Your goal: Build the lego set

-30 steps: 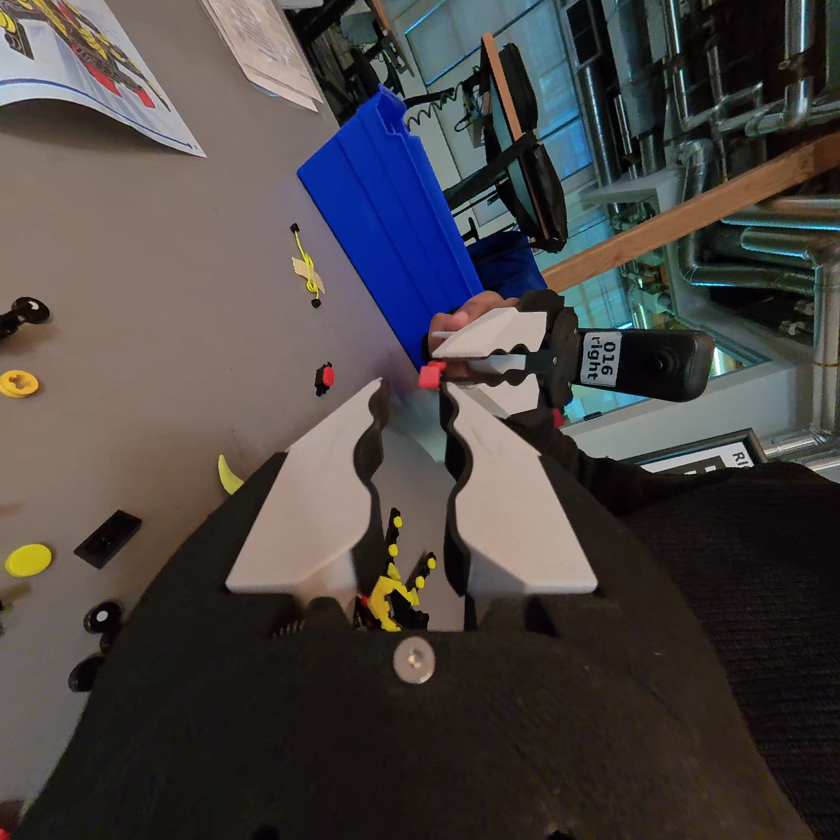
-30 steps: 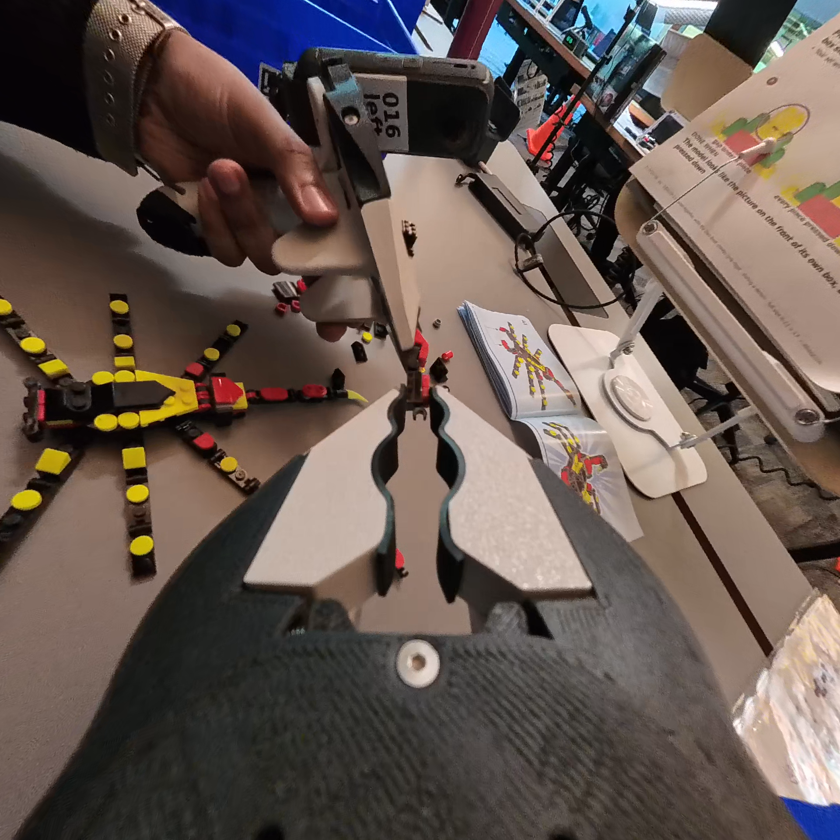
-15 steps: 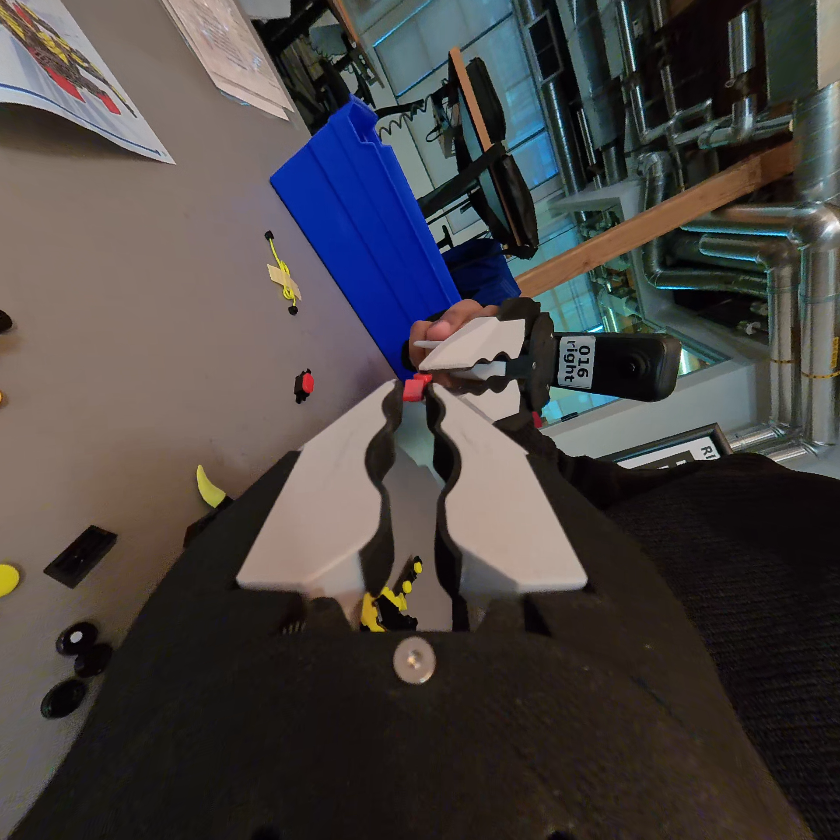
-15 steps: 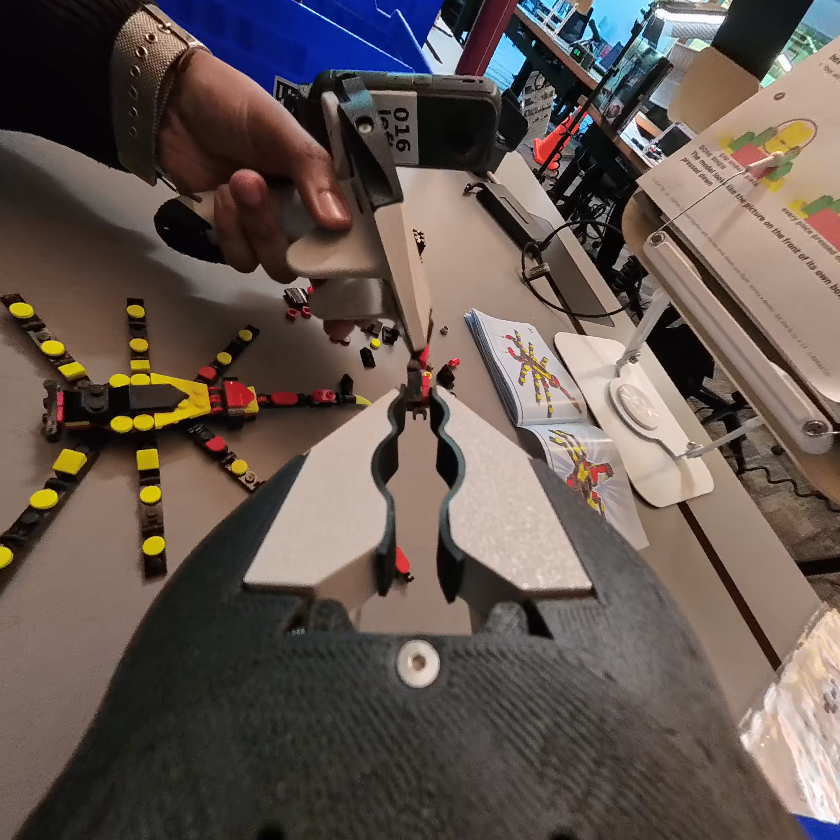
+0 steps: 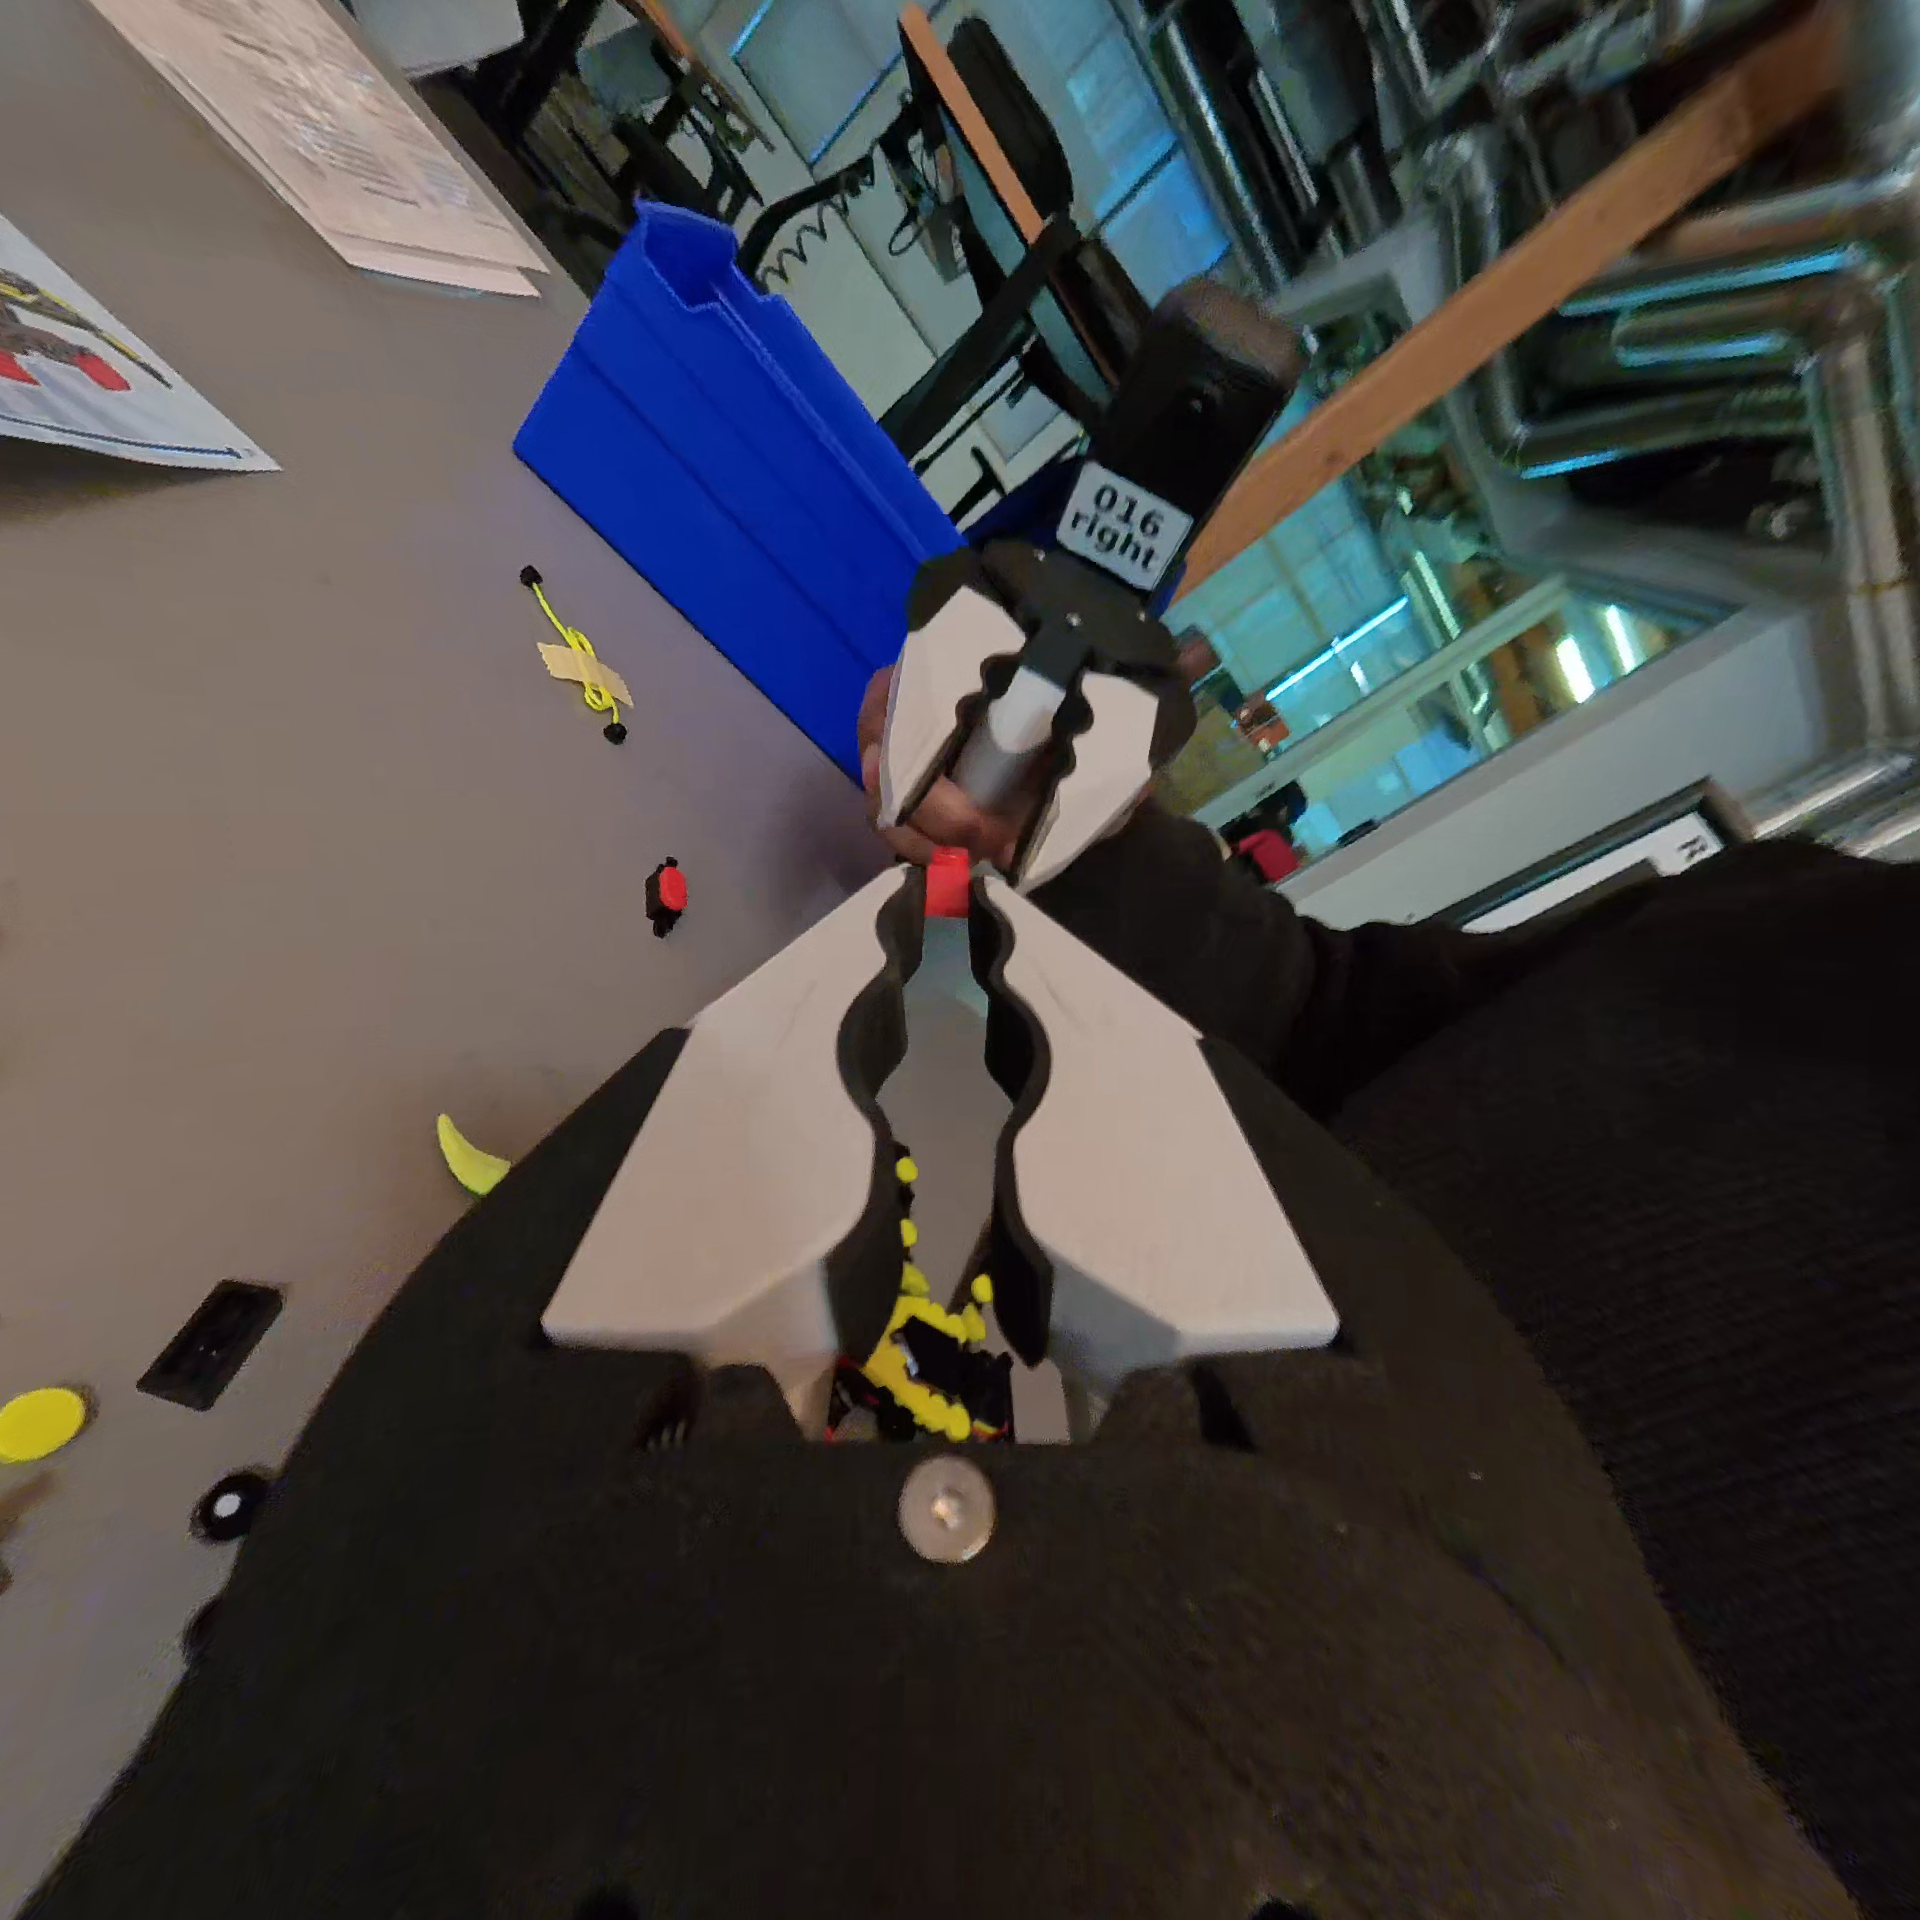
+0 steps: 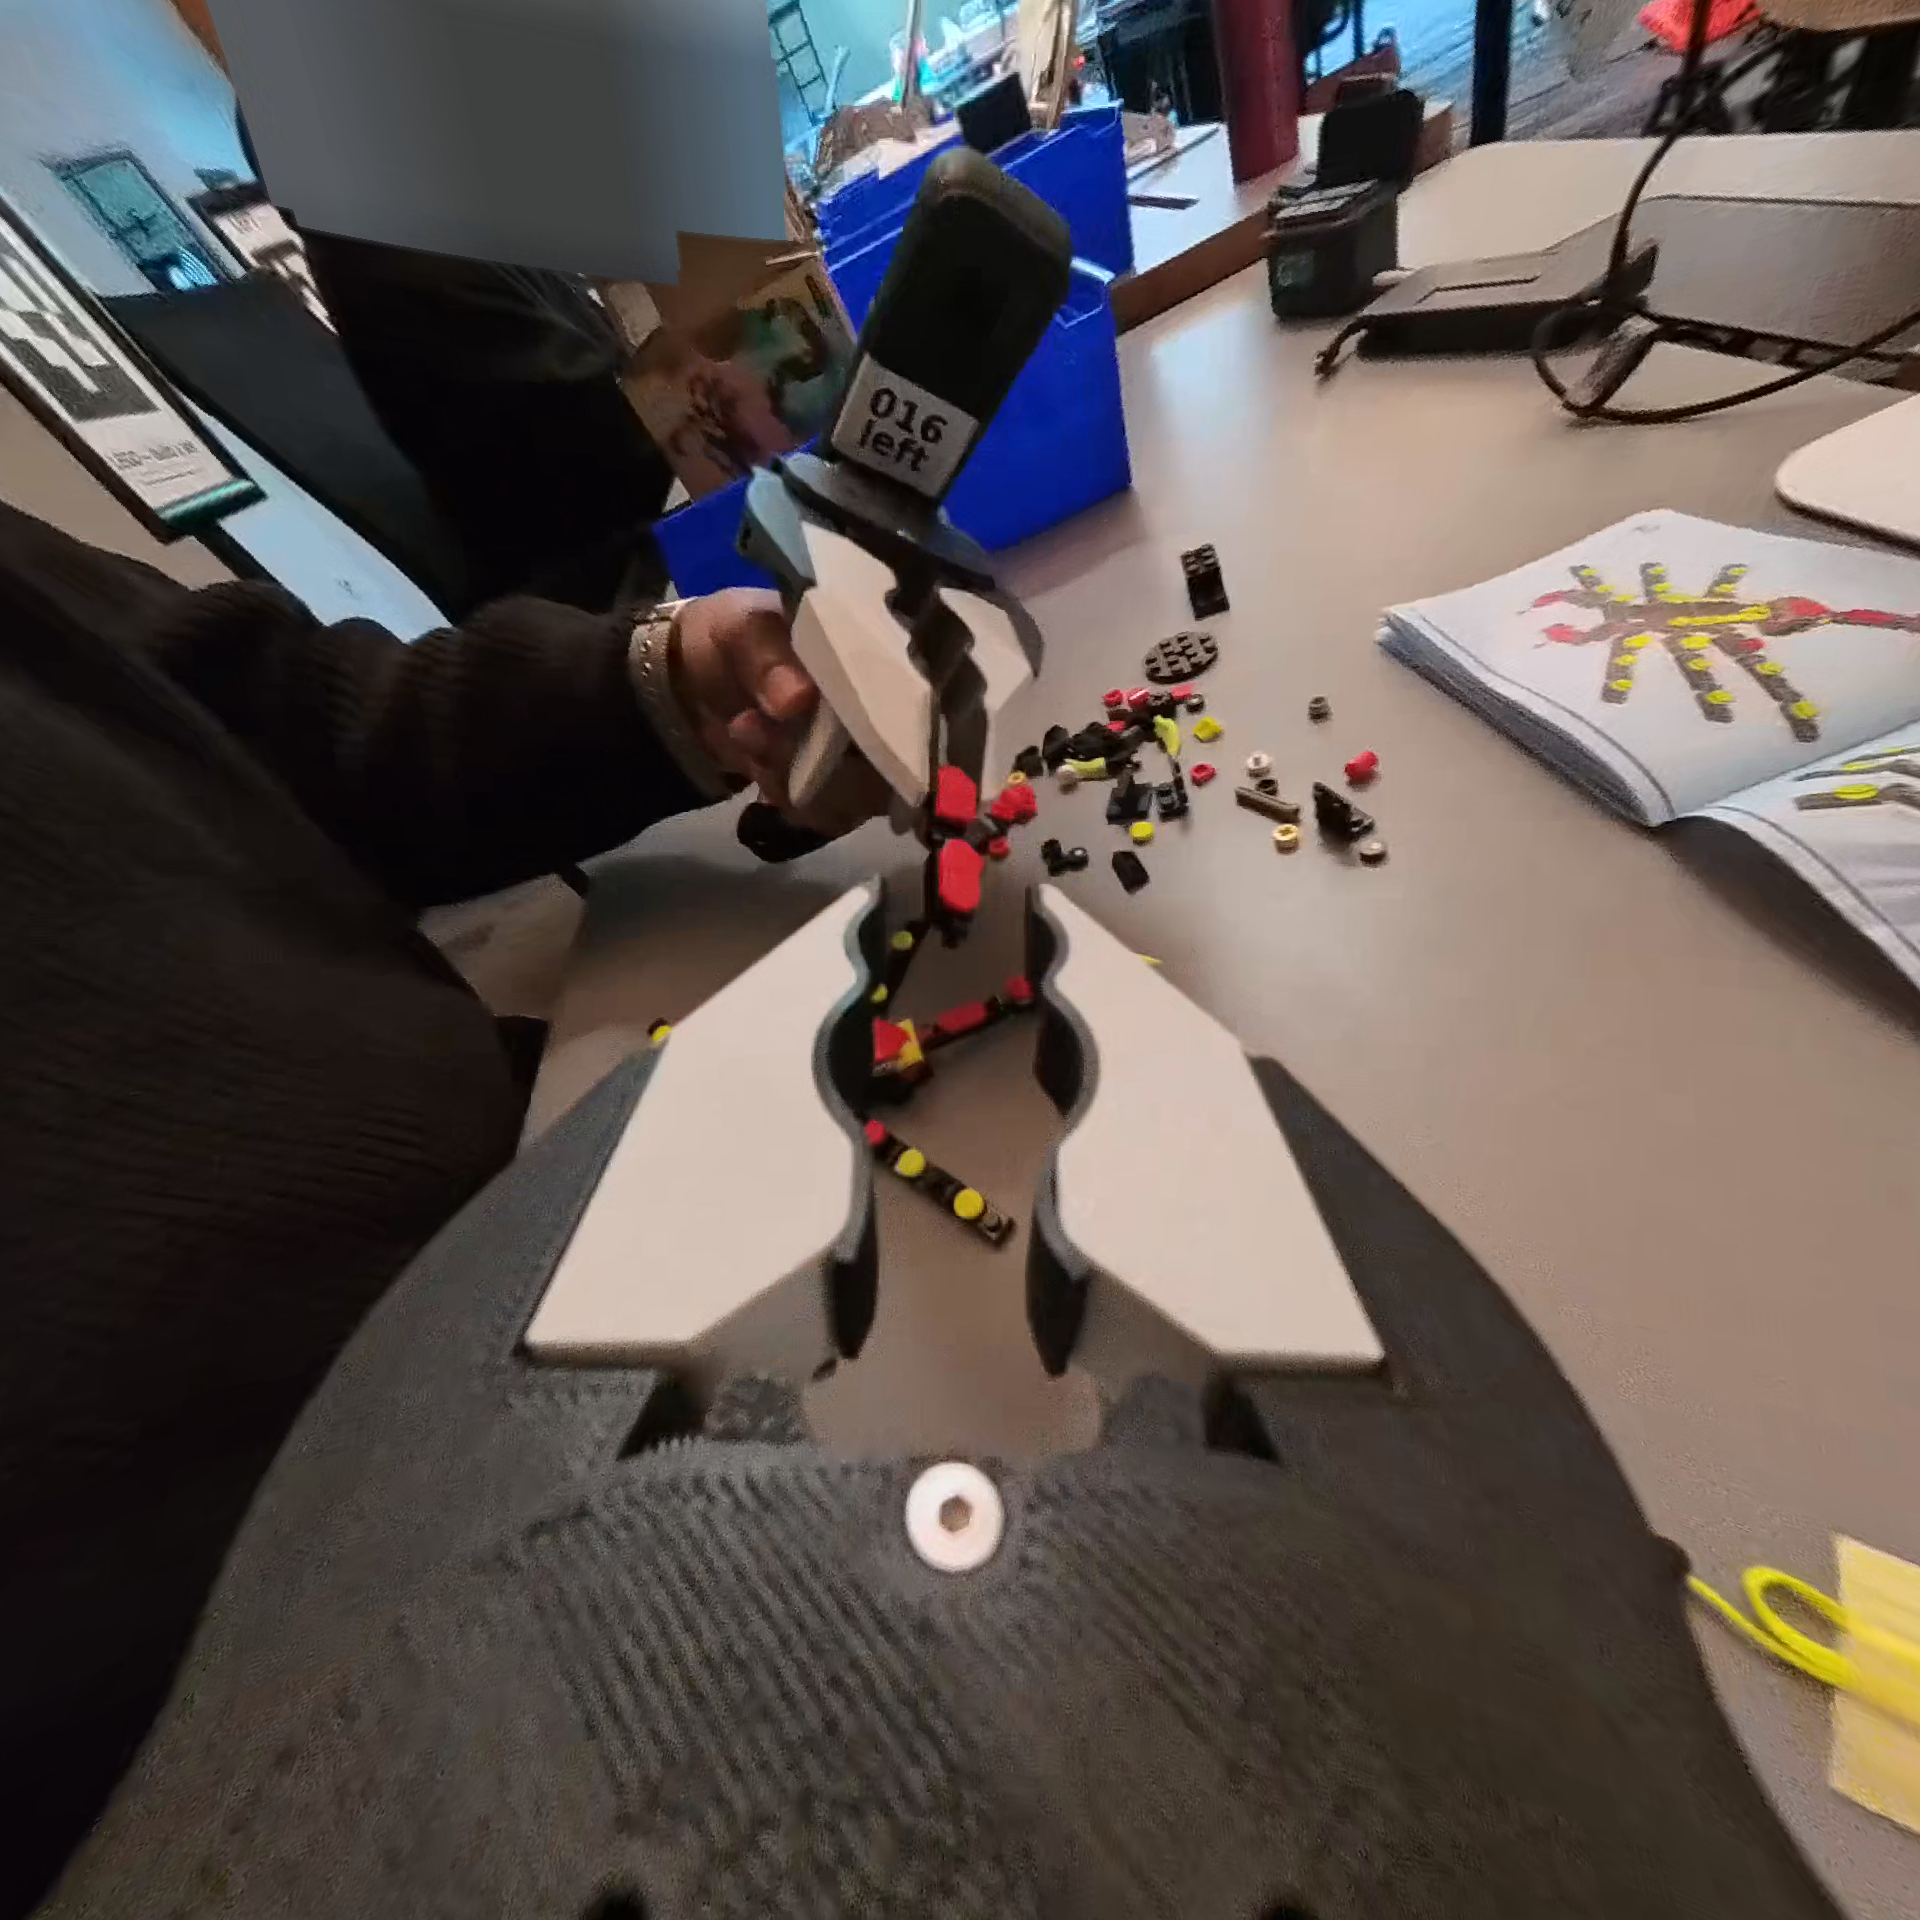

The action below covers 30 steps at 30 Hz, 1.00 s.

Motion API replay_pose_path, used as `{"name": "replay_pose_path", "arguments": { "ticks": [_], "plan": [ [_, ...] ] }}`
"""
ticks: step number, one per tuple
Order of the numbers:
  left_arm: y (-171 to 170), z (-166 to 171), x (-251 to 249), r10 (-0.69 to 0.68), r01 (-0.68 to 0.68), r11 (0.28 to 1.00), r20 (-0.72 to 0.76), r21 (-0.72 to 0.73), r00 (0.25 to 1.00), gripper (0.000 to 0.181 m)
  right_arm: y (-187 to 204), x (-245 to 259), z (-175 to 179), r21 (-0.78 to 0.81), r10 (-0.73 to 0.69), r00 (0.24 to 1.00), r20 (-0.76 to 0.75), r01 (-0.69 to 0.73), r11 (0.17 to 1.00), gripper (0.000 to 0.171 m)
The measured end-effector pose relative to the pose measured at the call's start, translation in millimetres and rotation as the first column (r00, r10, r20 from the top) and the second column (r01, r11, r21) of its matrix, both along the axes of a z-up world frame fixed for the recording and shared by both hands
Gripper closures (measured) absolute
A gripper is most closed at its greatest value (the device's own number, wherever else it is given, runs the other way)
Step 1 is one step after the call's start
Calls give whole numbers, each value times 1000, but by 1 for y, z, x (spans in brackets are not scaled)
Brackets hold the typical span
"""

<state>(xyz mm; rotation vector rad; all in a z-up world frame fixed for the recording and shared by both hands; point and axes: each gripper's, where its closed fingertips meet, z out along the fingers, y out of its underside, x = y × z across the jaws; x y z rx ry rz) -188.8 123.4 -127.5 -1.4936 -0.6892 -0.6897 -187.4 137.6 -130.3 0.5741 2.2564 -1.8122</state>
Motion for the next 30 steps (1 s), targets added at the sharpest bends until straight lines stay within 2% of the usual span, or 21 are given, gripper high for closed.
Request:
{"name": "replay_pose_path", "arguments": {
  "ticks": [5,9,12,14,17,19,21,25,30],
  "plan": [
    [4,-3,6,-25,24,999,-42,-27,999,175,-4,7,-9,62,35,999,8,-36,997,151],
    [6,-5,12,-53,50,998,-62,-43,997,175,-8,13,-13,76,69,998,11,-70,995,164],
    [7,-7,9,-35,31,998,-60,-62,998,172,-7,11,-13,90,61,998,-19,-59,994,164],
    [5,-13,-1,21,-26,993,-50,-117,999,141,-3,4,-14,109,33,998,-60,-26,994,164],
    [-5,-26,-15,96,-114,967,-89,-227,991,119,12,-26,-35,272,-40,980,-194,93,958,164],
    [-12,-29,-19,121,-158,949,-147,-273,982,120,27,-49,-58,432,-45,956,-290,173,885,165],
    [-17,-26,-19,136,-186,940,-184,-285,973,123,33,-60,-76,526,-17,940,-340,206,825,165],
    [-26,-19,-11,162,-211,941,-193,-264,968,126,31,-64,-93,594,25,932,-362,210,776,165],
    [-41,-18,5,205,-244,938,-175,-247,963,126,34,-68,-96,613,28,916,-400,245,751,165]
  ]
}}
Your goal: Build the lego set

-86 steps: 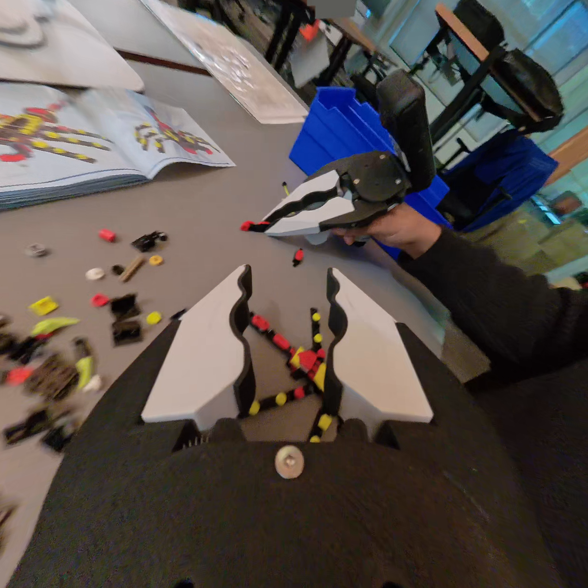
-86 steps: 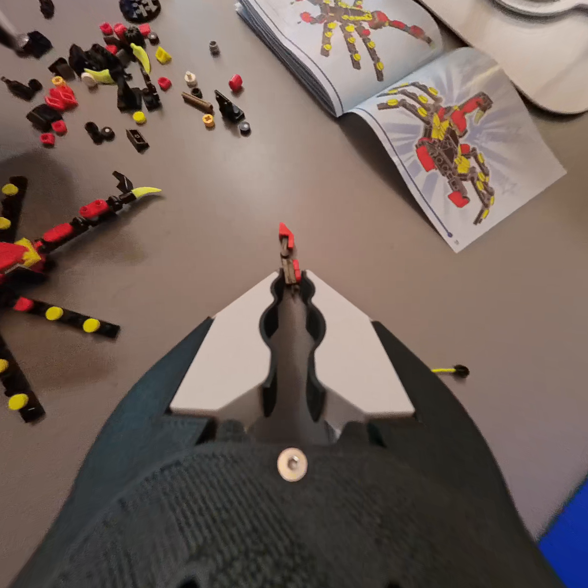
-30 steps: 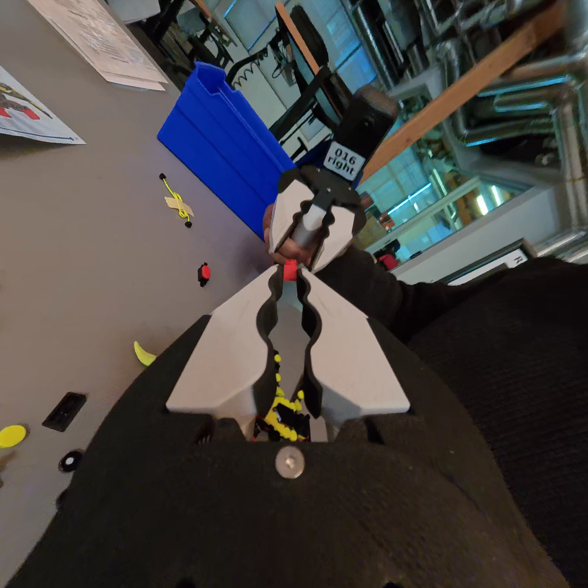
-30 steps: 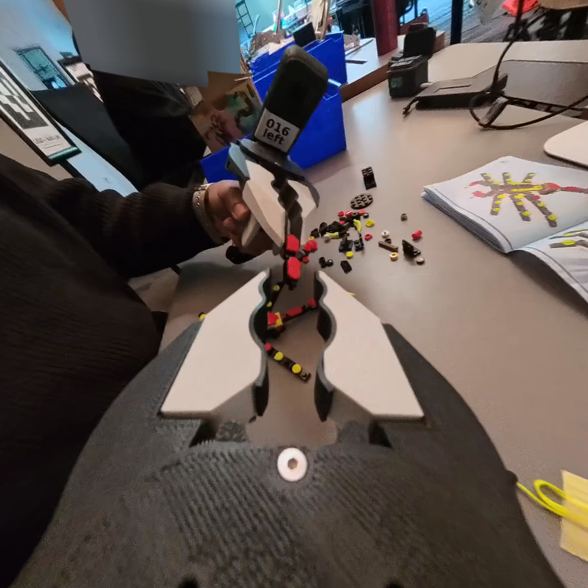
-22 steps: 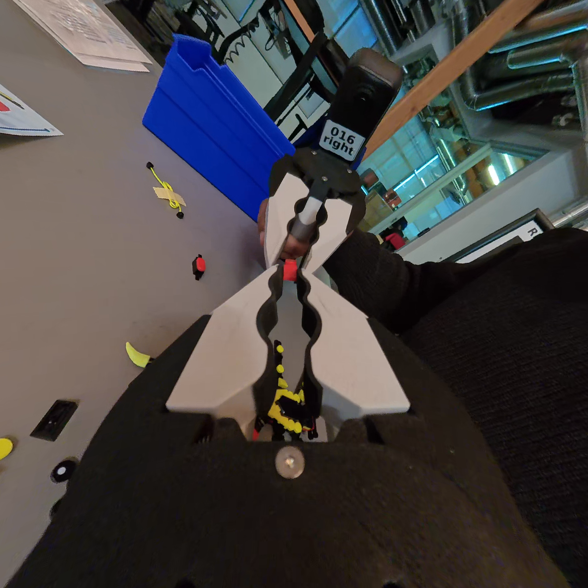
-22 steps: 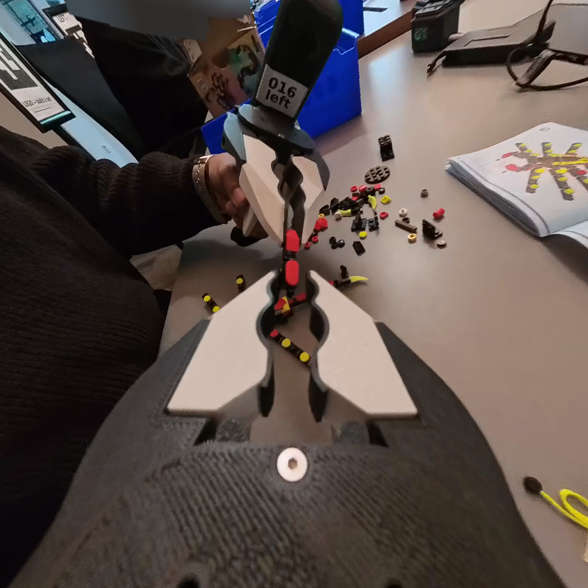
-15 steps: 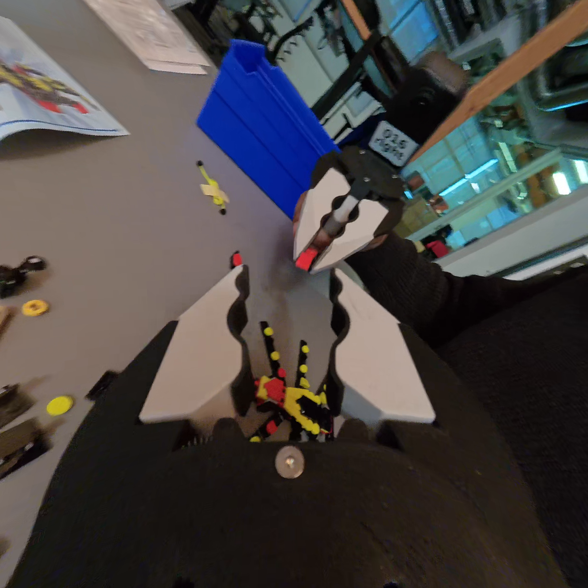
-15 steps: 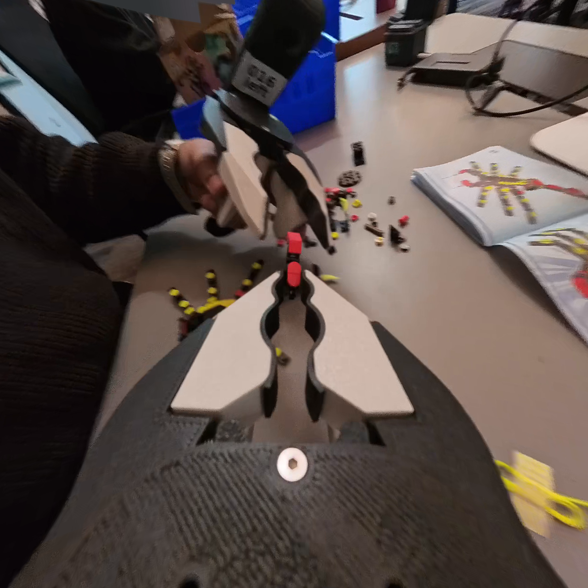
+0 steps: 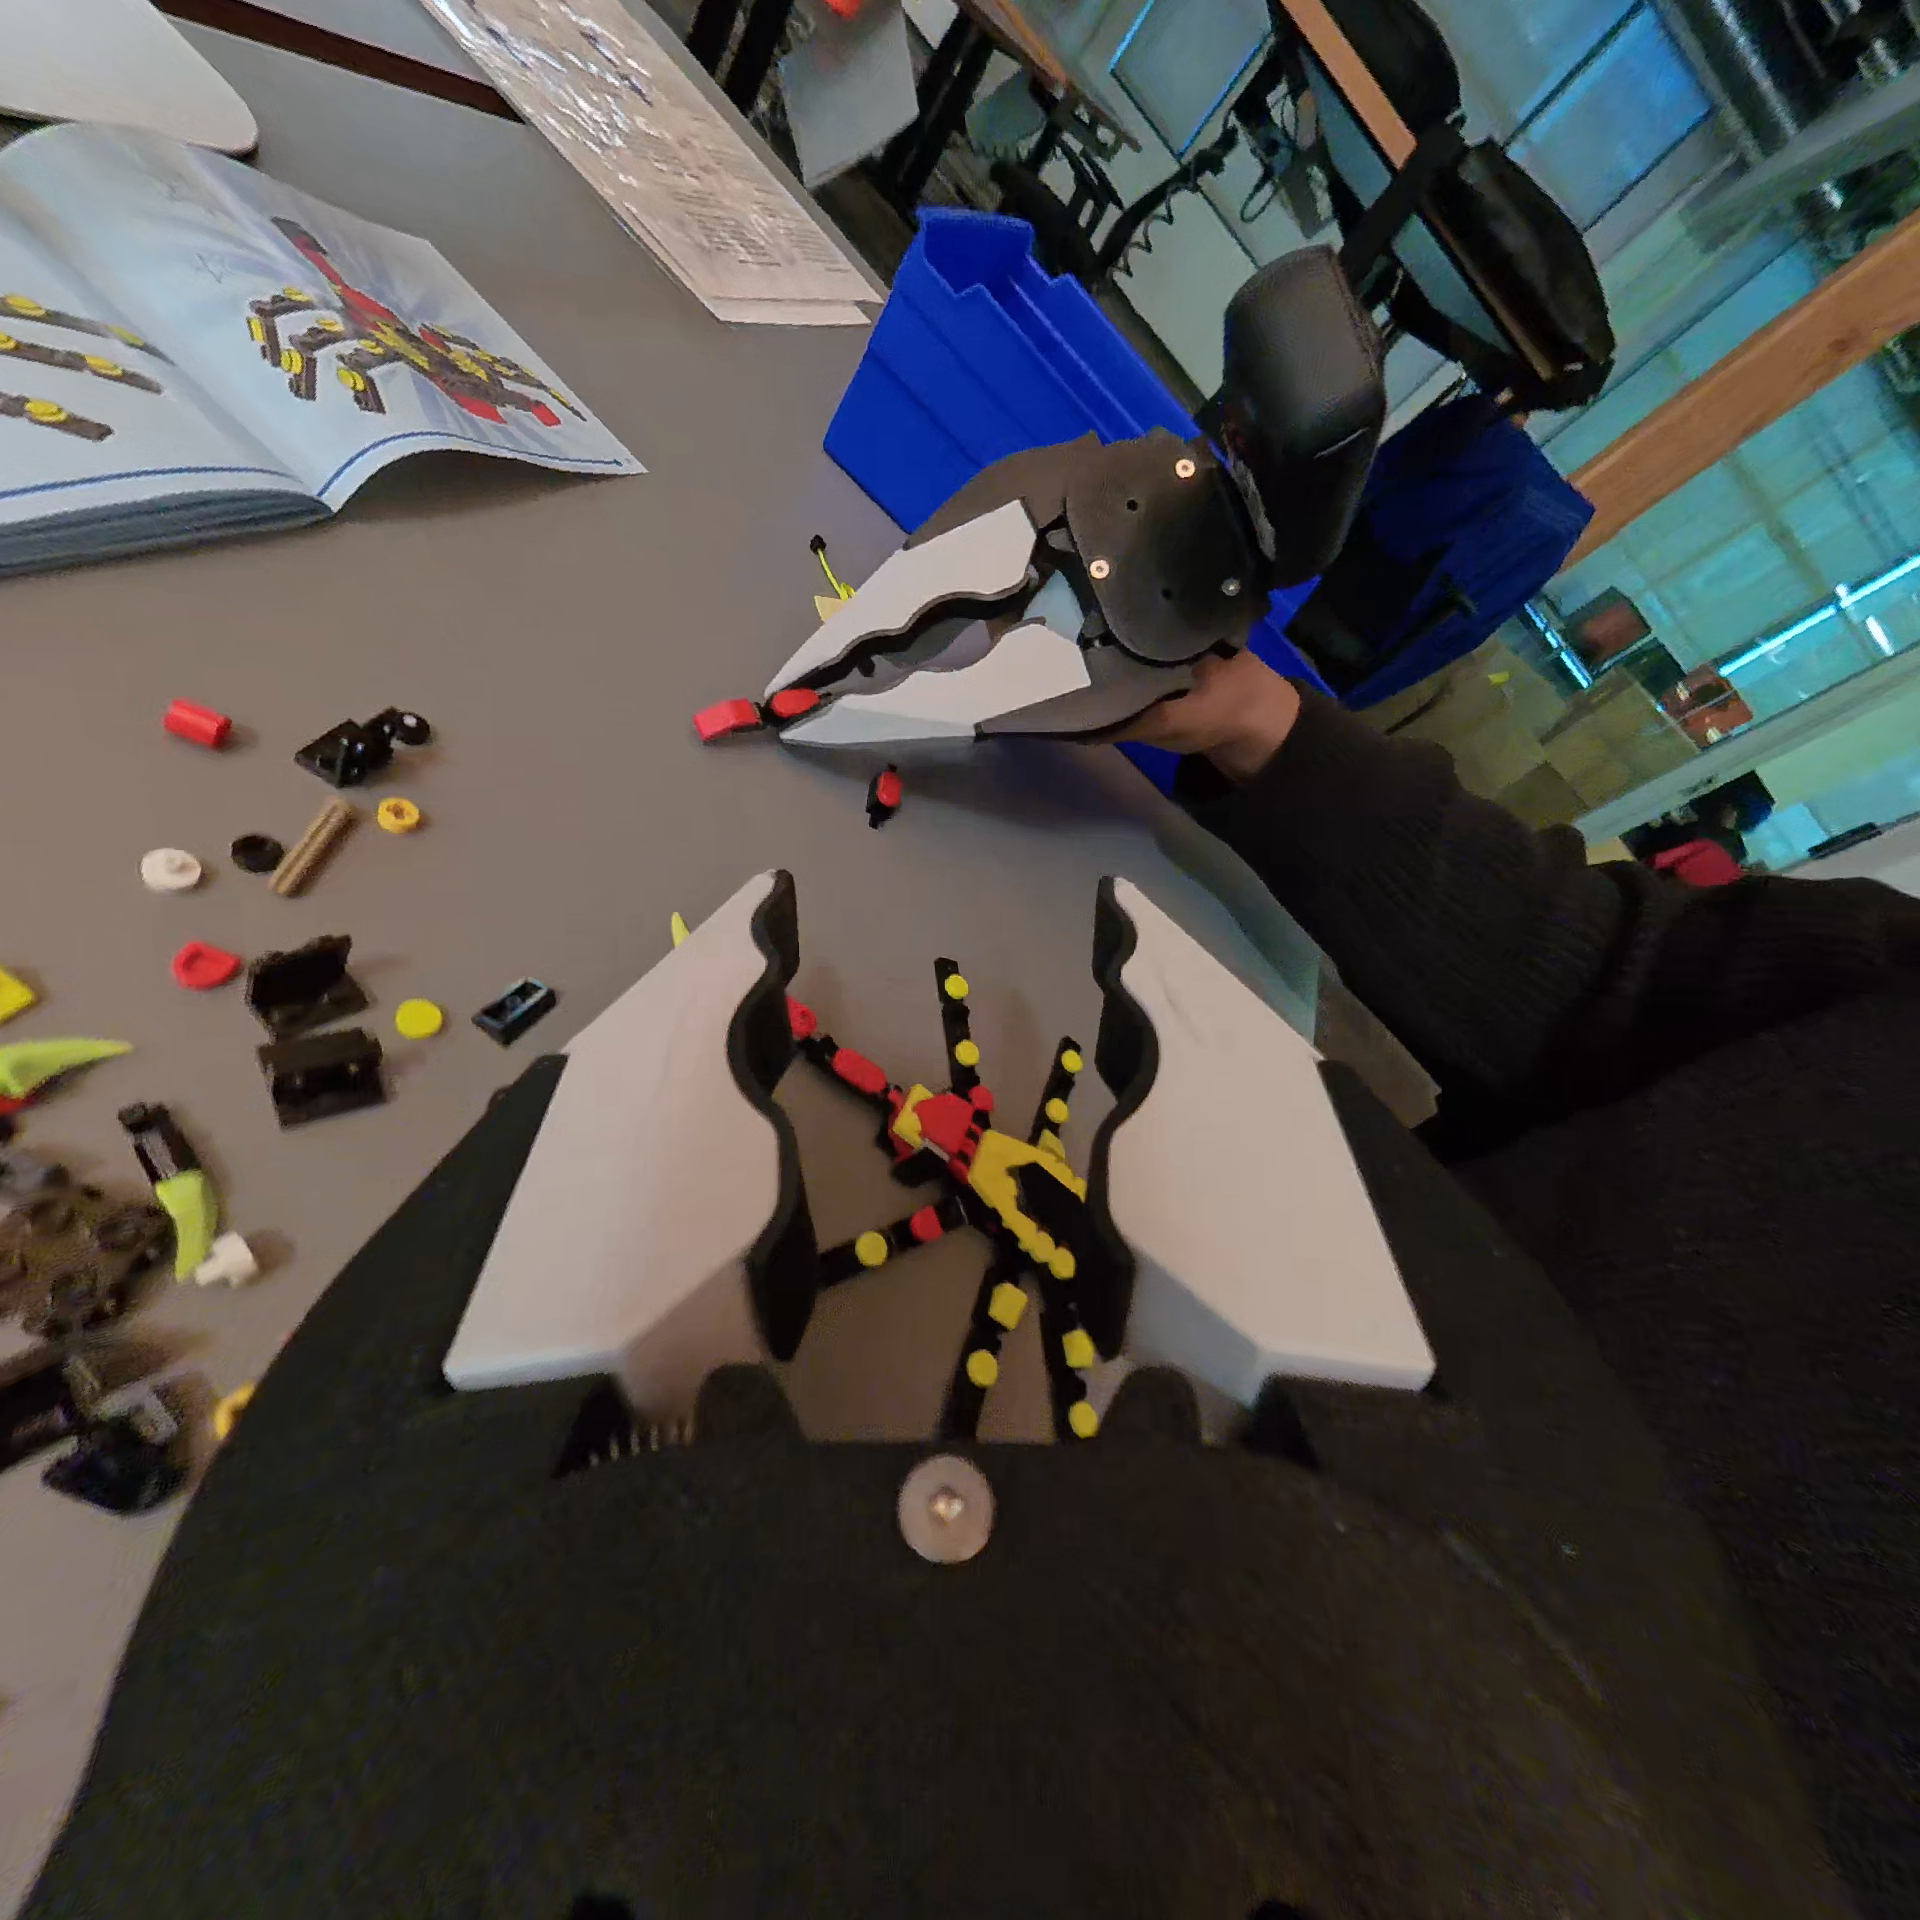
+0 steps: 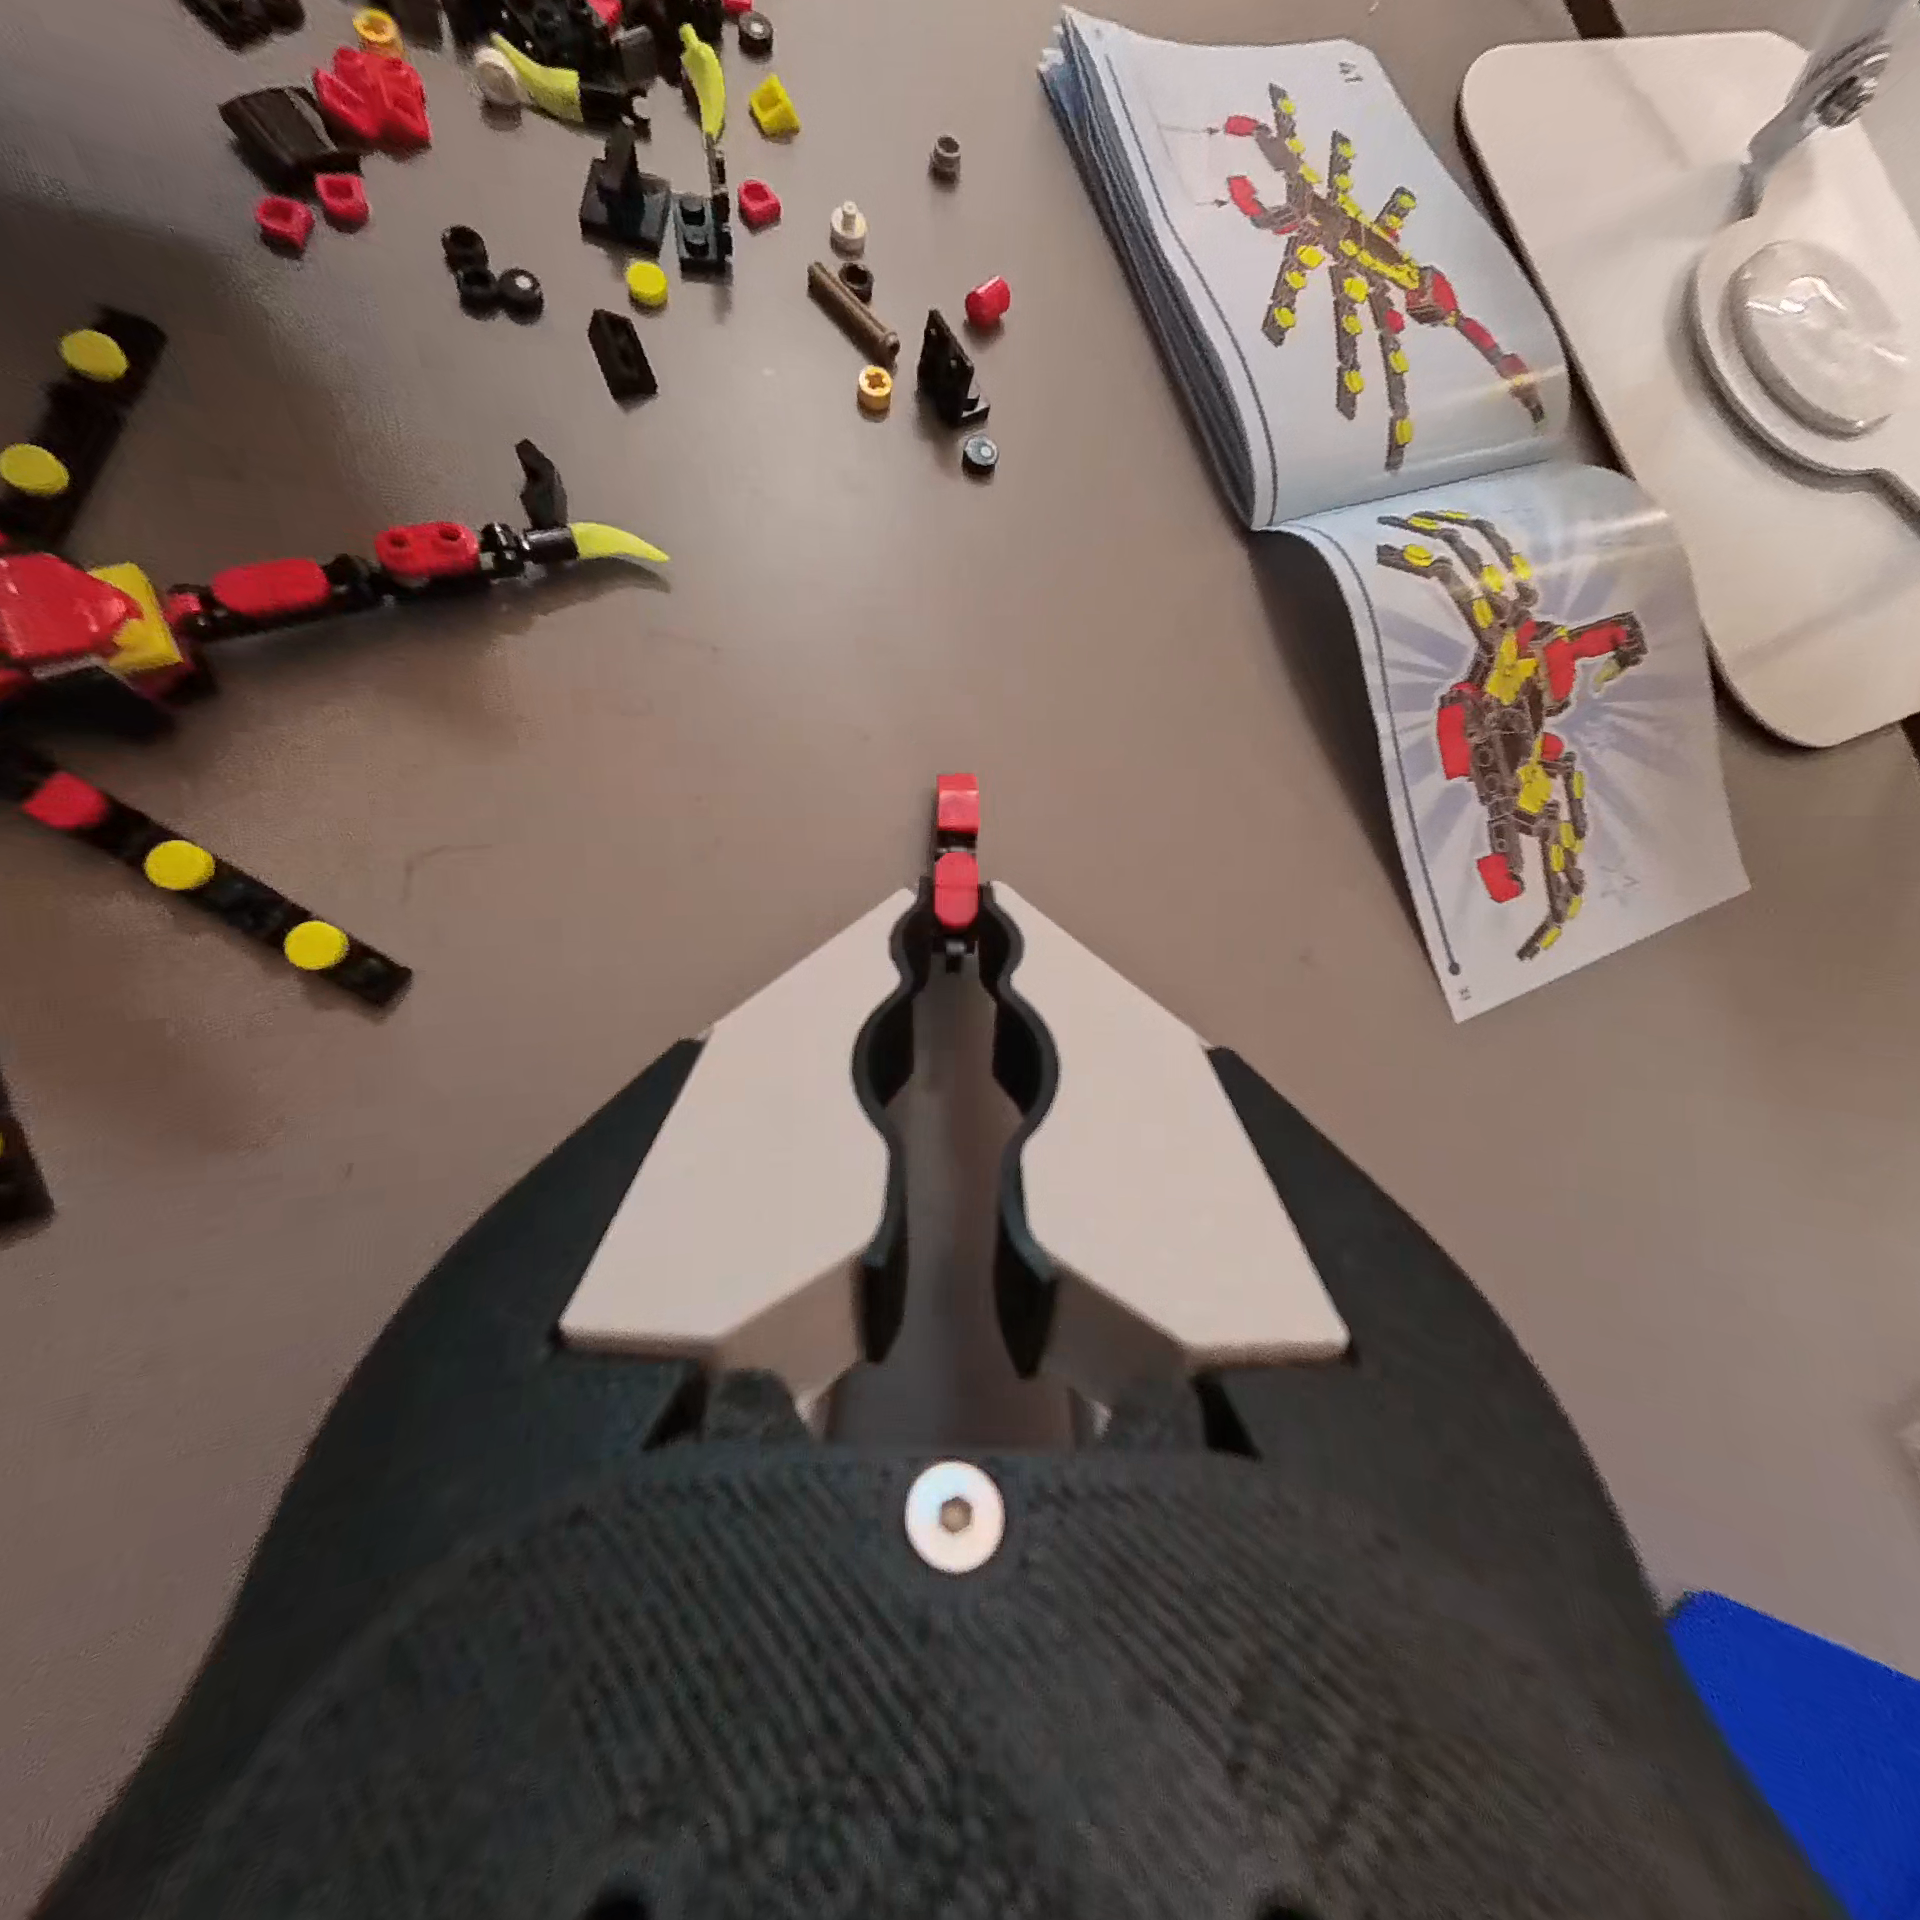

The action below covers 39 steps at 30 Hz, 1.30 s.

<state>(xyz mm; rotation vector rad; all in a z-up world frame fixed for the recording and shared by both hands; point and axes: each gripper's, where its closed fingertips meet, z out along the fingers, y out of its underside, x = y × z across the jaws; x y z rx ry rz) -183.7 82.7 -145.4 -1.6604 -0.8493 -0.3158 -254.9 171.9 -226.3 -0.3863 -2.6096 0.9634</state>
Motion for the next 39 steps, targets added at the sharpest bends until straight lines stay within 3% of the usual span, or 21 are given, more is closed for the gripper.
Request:
{"name": "replay_pose_path", "arguments": {
  "ticks": [8,14,20,23,26,34,39],
  "plan": [
    [-29,7,10,100,-100,994,3,54,995,127,2,-3,2,-20,-36,999,-3,36,999,162],
    [-52,13,8,182,-181,980,-4,88,983,129,9,8,29,-133,-86,996,12,87,987,157],
    [-85,4,8,273,-275,961,-87,-10,958,140,18,32,54,-281,-146,989,26,148,948,153],
    [-110,-6,5,326,-346,932,-161,-112,932,145,13,45,54,-357,-144,985,95,169,919,152],
    [-131,-26,3,320,-376,889,-234,-262,918,153,11,47,47,-326,-125,988,95,150,933,150],
    [-128,-69,7,180,-316,789,-294,-527,939,169,13,45,27,-266,-108,990,88,127,955,152],
    [-125,-74,3,208,-307,814,-247,-493,946,169,13,43,33,-292,-108,992,69,124,948,153]
  ]
}}
